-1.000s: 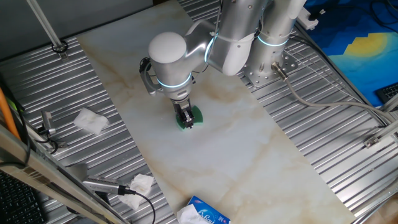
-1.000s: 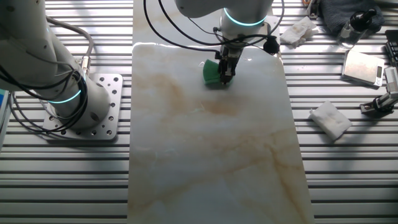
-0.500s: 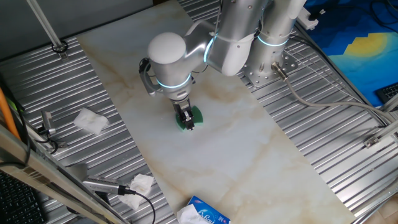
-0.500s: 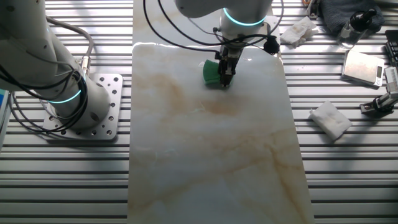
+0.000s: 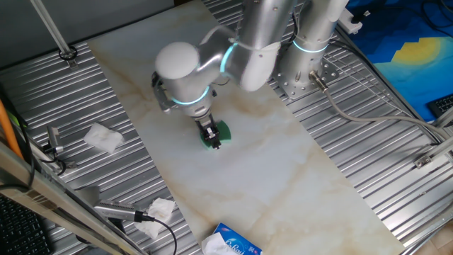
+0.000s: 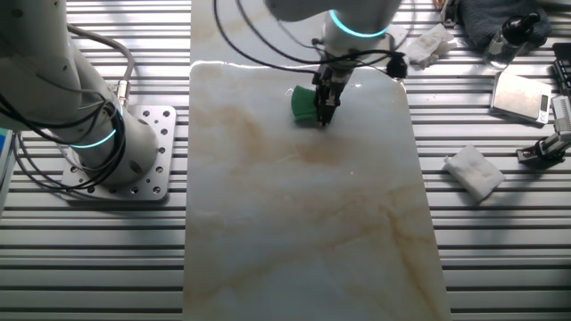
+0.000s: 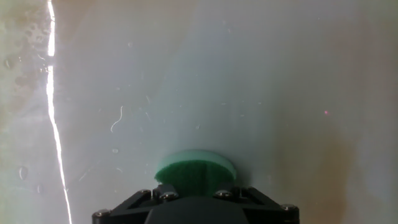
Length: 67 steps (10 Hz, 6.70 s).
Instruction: Clean the tabletop with a sponge
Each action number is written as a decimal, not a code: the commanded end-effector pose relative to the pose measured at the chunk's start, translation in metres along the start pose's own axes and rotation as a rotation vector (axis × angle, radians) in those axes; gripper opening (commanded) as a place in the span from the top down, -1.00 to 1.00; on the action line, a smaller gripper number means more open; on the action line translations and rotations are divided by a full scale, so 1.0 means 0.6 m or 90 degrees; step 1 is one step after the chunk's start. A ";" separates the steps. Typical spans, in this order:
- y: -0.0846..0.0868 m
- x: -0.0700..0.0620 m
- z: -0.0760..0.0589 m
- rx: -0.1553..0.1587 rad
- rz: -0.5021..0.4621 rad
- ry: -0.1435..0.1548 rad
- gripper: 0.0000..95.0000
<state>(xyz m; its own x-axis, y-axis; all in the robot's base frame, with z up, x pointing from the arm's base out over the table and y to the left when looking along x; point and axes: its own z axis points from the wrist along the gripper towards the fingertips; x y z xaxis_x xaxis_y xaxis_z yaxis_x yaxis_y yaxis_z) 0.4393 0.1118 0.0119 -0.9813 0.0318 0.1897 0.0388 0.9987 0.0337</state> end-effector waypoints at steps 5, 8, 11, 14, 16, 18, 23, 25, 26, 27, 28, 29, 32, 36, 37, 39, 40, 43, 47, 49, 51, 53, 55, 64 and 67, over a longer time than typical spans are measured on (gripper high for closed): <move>0.000 0.002 0.003 0.002 -0.004 0.015 -0.20; 0.000 0.002 0.003 0.006 -0.009 0.009 0.20; 0.000 0.002 0.003 0.008 -0.017 -0.002 0.20; 0.000 0.002 0.003 0.009 -0.025 -0.012 0.20; 0.000 0.002 0.003 0.008 -0.032 -0.016 0.20; 0.000 0.002 0.003 0.008 -0.035 -0.021 0.20; -0.006 0.003 0.003 0.009 -0.038 -0.023 0.20; -0.010 0.005 0.003 0.010 -0.041 -0.024 0.20; -0.014 0.005 0.004 0.009 -0.044 -0.024 0.20; -0.018 0.006 0.005 0.009 -0.046 -0.024 0.20; -0.020 0.005 0.006 0.009 -0.047 -0.025 0.20; -0.023 0.004 0.007 0.008 -0.048 -0.026 0.20; -0.038 -0.002 0.001 0.008 -0.056 -0.026 0.20; -0.063 -0.005 -0.001 0.007 -0.071 -0.028 0.20; -0.069 -0.006 -0.001 0.006 -0.074 -0.029 0.20; -0.089 -0.008 -0.001 0.005 -0.086 -0.029 0.20; -0.093 -0.009 -0.001 0.005 -0.088 -0.029 0.20; -0.102 -0.011 0.001 -0.008 -0.083 -0.029 0.20; -0.084 -0.005 0.005 -0.020 -0.063 -0.030 0.20; -0.074 0.001 0.009 -0.018 -0.056 -0.030 0.20; -0.071 0.006 0.005 -0.018 -0.050 -0.029 0.20; -0.066 0.011 0.008 -0.022 -0.040 -0.030 0.20; -0.061 0.013 0.009 -0.022 -0.035 -0.030 0.20; -0.033 0.033 0.009 -0.026 -0.010 -0.027 0.20; -0.032 0.032 0.009 -0.031 0.000 -0.024 0.20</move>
<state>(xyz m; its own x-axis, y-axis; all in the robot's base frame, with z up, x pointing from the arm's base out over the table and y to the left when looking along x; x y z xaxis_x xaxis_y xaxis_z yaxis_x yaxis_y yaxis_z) 0.4183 0.0942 0.0095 -0.9877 0.0330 0.1529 0.0461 0.9955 0.0832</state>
